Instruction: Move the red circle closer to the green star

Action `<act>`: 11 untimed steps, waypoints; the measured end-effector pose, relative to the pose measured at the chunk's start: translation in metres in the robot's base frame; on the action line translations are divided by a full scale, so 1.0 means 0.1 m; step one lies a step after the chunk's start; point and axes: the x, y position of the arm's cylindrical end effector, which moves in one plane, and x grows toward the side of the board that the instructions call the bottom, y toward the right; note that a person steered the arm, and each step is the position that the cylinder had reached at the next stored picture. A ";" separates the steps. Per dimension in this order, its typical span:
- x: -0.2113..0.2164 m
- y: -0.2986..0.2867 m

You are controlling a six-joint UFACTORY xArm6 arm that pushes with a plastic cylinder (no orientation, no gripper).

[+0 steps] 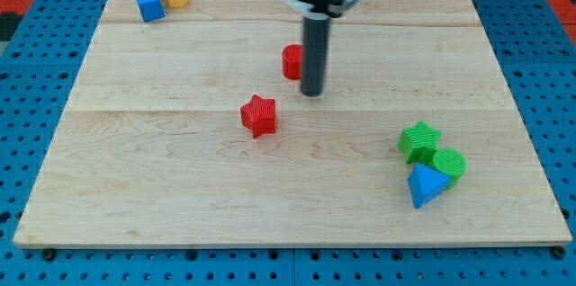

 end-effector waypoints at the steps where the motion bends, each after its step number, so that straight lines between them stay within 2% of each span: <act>1: -0.13 -0.68; 2: -0.41 -0.92; 3: -0.66 -0.86; 4: -0.69 -0.48; 5: -0.66 -0.04; 6: -0.58 0.07; 8: -0.36 0.73; 9: -0.19 0.84; 10: -0.17 0.44; 11: -0.02 0.58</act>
